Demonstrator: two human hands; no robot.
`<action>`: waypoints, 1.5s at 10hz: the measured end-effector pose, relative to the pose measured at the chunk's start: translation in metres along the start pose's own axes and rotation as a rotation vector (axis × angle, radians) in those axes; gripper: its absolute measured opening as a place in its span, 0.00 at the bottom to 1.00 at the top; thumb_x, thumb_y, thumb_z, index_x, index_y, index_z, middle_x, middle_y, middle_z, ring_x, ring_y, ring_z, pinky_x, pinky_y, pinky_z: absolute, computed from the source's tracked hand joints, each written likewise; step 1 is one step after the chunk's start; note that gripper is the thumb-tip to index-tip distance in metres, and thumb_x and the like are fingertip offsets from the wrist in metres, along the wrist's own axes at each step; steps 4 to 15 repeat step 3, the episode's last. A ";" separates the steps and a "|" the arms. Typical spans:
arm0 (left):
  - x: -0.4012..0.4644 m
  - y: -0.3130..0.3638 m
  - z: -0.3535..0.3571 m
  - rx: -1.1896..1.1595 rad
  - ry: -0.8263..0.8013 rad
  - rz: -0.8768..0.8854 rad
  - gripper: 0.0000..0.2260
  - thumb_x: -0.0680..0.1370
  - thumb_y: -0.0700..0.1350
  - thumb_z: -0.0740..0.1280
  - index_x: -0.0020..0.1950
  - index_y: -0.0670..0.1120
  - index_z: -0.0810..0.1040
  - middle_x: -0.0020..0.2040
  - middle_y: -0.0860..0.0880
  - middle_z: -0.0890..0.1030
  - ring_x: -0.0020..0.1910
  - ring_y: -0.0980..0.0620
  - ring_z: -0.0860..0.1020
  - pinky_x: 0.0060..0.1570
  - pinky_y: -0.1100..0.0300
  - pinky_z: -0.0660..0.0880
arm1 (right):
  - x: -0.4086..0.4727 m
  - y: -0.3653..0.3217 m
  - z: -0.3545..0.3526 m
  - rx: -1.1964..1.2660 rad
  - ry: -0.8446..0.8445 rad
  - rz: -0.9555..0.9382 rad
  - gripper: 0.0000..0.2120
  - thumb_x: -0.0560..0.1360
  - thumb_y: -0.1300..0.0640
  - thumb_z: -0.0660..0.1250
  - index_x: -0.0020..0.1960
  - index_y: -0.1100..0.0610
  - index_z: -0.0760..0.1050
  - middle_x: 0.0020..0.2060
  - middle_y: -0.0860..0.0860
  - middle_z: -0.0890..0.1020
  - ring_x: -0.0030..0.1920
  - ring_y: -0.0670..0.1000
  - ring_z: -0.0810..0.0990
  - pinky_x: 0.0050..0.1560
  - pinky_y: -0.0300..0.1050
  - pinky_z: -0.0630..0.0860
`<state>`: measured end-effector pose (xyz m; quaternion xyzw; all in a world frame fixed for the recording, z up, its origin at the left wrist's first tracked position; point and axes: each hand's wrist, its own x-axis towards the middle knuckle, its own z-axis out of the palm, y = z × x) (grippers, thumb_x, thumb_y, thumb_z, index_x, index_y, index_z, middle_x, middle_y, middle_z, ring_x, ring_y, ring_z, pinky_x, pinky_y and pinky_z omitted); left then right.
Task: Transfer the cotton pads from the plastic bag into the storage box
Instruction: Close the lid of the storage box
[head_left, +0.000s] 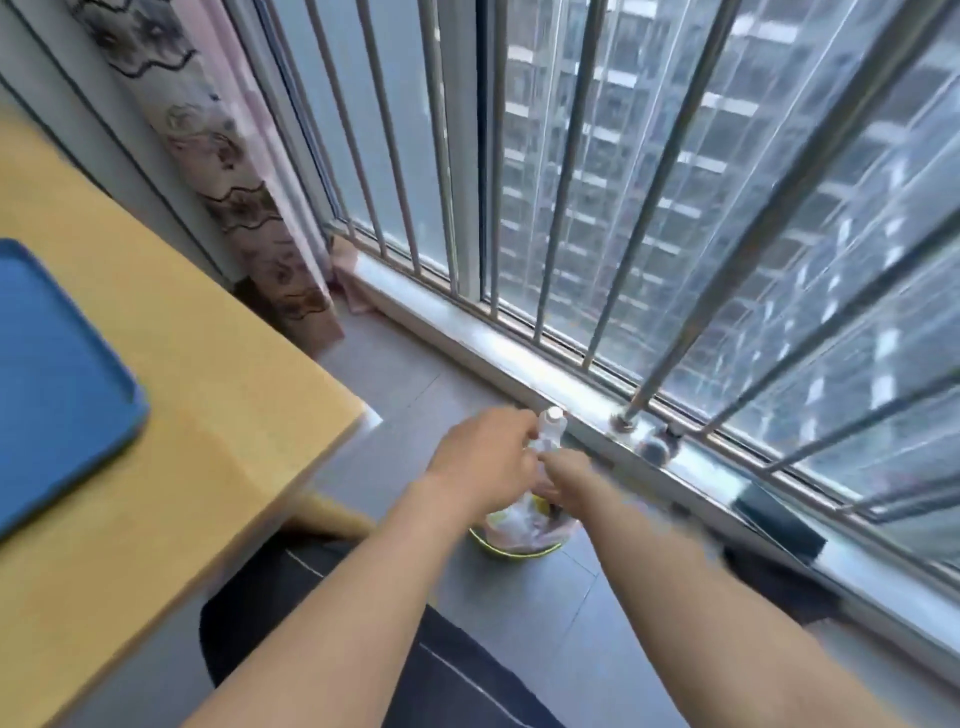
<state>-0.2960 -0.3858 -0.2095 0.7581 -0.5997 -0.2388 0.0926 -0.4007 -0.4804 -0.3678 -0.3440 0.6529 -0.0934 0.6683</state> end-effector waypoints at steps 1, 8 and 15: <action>-0.002 -0.027 0.021 -0.063 -0.064 -0.082 0.08 0.78 0.46 0.65 0.55 0.53 0.80 0.53 0.52 0.82 0.56 0.47 0.79 0.53 0.55 0.75 | 0.030 0.035 -0.003 0.075 -0.068 0.131 0.19 0.80 0.62 0.67 0.70 0.59 0.70 0.65 0.58 0.74 0.63 0.59 0.78 0.45 0.48 0.83; 0.001 -0.036 0.024 -0.234 -0.046 -0.117 0.07 0.77 0.44 0.66 0.51 0.53 0.81 0.48 0.55 0.83 0.49 0.51 0.81 0.52 0.55 0.78 | 0.024 0.027 -0.008 0.122 -0.001 0.142 0.14 0.81 0.62 0.65 0.66 0.60 0.69 0.56 0.58 0.73 0.59 0.60 0.77 0.51 0.51 0.79; 0.001 -0.036 0.024 -0.234 -0.046 -0.117 0.07 0.77 0.44 0.66 0.51 0.53 0.81 0.48 0.55 0.83 0.49 0.51 0.81 0.52 0.55 0.78 | 0.024 0.027 -0.008 0.122 -0.001 0.142 0.14 0.81 0.62 0.65 0.66 0.60 0.69 0.56 0.58 0.73 0.59 0.60 0.77 0.51 0.51 0.79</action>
